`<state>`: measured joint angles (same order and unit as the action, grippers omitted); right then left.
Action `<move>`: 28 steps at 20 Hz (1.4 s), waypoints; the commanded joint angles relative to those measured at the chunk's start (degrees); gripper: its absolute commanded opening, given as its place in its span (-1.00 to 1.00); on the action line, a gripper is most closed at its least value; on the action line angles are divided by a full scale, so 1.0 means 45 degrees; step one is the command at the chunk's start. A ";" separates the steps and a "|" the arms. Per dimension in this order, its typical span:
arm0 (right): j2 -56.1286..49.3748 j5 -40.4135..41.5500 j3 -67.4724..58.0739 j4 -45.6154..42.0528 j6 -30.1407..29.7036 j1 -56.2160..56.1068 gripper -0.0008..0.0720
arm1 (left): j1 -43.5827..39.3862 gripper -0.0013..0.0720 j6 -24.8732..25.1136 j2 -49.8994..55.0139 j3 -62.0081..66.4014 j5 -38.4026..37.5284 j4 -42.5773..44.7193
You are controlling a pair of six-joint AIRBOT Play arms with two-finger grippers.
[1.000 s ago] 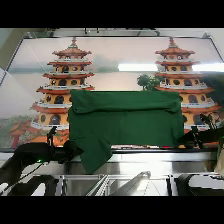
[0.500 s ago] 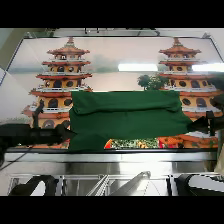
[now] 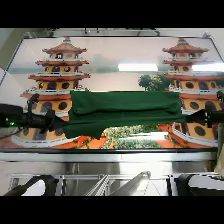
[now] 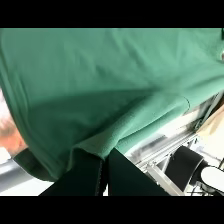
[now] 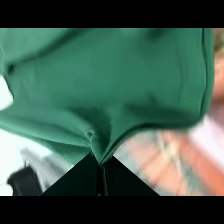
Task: Fold the shirts.
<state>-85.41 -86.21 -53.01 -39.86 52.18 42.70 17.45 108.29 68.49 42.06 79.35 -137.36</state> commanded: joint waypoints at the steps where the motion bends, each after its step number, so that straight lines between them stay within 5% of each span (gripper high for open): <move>1: -0.0578 0.2006 -0.0015 0.1938 -0.1399 -0.0291 -0.92 | -0.0763 -0.88 0.0039 0.2259 0.2297 -0.0078 0.0053; 10: -0.2696 0.5081 -0.0019 0.3682 -0.2992 -0.1904 -0.92 | -0.1180 -0.88 -0.0709 0.6669 0.7553 0.0175 -0.0136; 16: -0.2963 0.5153 -0.0019 0.3687 -0.3133 -0.2040 -0.92 | -0.1681 -0.87 -0.0690 0.8607 0.8510 0.0622 -0.0136; 17: -0.2953 0.5056 -0.0019 0.3687 -0.3128 -0.2040 -0.79 | -0.1690 -0.84 -0.0549 0.8733 0.8514 0.0748 -0.0141; 18: -0.2909 0.4881 -0.0039 0.3687 -0.3128 -0.2030 -0.43 | -0.1690 -0.40 -0.0457 0.8762 0.8514 0.0889 -0.0151; 19: -0.2861 0.4367 -0.0204 0.3657 -0.3128 -0.1991 -0.30 | -0.1617 -0.03 -0.0437 0.8733 0.8519 0.1054 -0.0194; 22: -0.2482 0.2210 -0.1331 0.3453 -0.2492 -0.1394 -0.28 | -0.1185 0.02 -0.0160 0.8296 0.8714 0.1583 -0.1302; 24: -0.2006 0.2157 -0.2327 0.2171 -0.1229 -0.0976 0.30 | -0.0908 0.02 -0.0160 0.7820 0.9126 0.1909 -0.1462; 28: -0.2142 0.3419 -0.2929 0.0408 -0.0243 -0.1219 0.78 | -0.0423 0.02 -0.0165 0.7004 0.9831 0.2045 -0.1409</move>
<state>-94.89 -73.10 -64.01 -32.47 47.09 37.54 14.15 107.39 102.32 84.49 87.53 -143.00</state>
